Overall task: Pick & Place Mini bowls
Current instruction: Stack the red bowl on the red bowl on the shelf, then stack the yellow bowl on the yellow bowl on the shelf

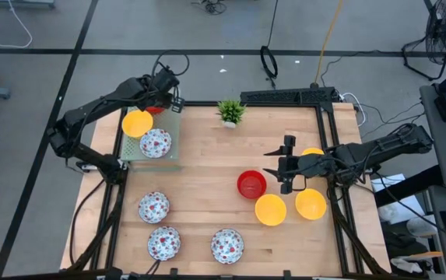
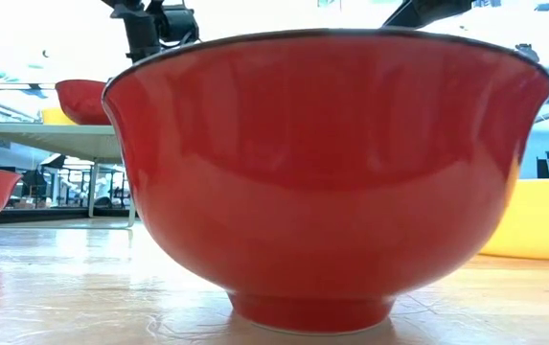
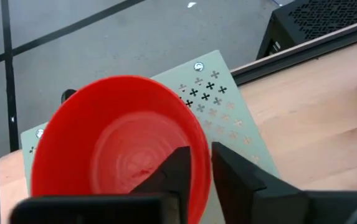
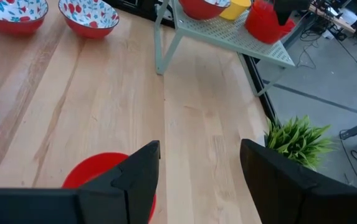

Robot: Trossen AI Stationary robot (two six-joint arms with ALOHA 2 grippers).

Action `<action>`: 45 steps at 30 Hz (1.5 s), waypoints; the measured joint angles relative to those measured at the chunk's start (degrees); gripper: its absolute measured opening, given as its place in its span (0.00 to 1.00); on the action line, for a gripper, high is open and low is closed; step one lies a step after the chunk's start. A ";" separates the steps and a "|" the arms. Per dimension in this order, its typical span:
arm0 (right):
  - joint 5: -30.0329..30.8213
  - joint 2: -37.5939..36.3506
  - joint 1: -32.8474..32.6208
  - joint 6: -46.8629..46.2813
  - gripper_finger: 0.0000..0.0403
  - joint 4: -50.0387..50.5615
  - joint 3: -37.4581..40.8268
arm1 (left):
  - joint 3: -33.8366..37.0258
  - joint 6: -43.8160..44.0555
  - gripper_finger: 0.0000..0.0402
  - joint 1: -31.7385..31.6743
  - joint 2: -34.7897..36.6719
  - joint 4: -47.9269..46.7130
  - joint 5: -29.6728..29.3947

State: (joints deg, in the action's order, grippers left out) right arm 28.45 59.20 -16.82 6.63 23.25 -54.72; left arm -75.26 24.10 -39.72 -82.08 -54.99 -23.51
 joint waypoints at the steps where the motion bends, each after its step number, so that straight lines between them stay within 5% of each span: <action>1: 0.00 0.00 0.00 0.00 0.52 0.08 0.00 | 0.00 0.02 0.21 0.00 0.00 0.00 0.00; 11: 0.01 0.00 0.00 -1.88 0.52 0.34 0.00 | -0.41 -0.69 0.36 0.42 2.01 0.79 1.15; 18: -0.03 0.00 0.00 -15.04 0.52 12.81 0.00 | -1.16 -1.42 0.38 3.45 6.50 7.49 12.16; 31: -10.46 1.61 1.38 -55.30 0.52 38.97 0.79 | -1.16 -1.99 0.35 19.40 6.68 18.25 18.56; 45: -13.51 4.81 12.88 -60.63 0.52 39.95 10.53 | -1.16 -2.60 0.36 34.27 6.73 24.12 18.52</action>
State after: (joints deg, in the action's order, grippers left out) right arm 14.94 64.01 -3.94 -54.00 63.19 -44.19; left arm -76.42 21.50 -5.45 -75.36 -30.87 -4.99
